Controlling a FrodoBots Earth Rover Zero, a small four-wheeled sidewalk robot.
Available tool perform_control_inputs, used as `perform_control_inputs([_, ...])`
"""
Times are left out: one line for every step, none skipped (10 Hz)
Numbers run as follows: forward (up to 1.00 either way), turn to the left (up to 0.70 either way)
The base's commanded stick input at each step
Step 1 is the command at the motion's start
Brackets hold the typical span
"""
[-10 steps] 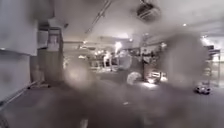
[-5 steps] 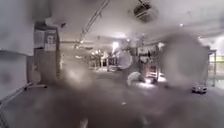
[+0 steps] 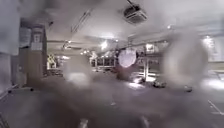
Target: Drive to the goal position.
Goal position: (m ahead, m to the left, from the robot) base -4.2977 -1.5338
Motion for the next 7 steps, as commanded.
perform_control_inputs([0.0,-0.45])
perform_control_inputs([0.0,-0.45])
perform_control_inputs([0.0,-0.45])
perform_control_inputs([0.0,-0.45])
perform_control_inputs([0.0,-0.45])
perform_control_inputs([0.0,-0.45])
perform_control_inputs([0.0,-0.45])
